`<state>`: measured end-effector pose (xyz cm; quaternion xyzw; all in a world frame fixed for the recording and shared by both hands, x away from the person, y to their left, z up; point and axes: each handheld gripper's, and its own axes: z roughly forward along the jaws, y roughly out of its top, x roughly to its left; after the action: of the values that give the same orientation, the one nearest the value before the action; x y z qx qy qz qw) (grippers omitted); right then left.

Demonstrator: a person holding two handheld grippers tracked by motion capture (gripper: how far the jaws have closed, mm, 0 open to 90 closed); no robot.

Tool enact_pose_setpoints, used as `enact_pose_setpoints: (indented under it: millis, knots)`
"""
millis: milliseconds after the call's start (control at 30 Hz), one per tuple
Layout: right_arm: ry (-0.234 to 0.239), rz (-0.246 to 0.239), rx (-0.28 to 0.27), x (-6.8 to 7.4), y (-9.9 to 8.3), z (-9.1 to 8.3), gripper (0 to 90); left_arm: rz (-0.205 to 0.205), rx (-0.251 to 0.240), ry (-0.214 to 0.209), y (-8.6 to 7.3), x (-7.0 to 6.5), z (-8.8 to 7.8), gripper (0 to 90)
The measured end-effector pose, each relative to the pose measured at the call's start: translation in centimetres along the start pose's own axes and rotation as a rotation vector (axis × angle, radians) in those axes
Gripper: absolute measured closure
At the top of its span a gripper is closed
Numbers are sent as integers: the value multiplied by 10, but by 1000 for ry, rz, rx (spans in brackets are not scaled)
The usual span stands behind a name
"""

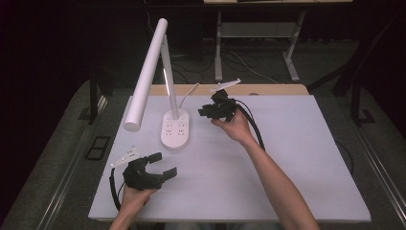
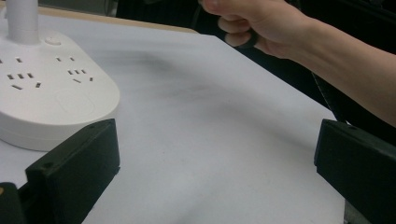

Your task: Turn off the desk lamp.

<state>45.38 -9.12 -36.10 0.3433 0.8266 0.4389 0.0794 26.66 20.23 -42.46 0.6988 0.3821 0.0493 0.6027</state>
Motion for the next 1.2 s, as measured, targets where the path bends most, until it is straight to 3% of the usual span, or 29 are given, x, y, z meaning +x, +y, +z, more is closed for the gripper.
enact_pose_setpoints:
  millis: [67, 233, 367, 467, 700, 1200]
  knots:
    - [-3, 8, -6, 0, -1, -4, 636, 1, -1, 1, 0, 0, 0, 0]
    - [-39, 1, -29, 1, -5, -29, 438, -7, -5, 2, 0, 0, 0, 0]
    - [-30, 19, -50, 3, -7, -47, 210, -8, -5, 3, 0, -1, 0, 0]
    - [-45, 3, -33, 5, -11, -59, 4, -7, -7, 4, -1, -1, 0, 0]
    - [-57, -27, -31, 14, -30, -93, 6, -7, -4, 5, -1, -2, 0, 0]
    - [-67, 55, -73, 13, -90, -156, 6, 1, 2, 9, -1, -3, 1, 0]
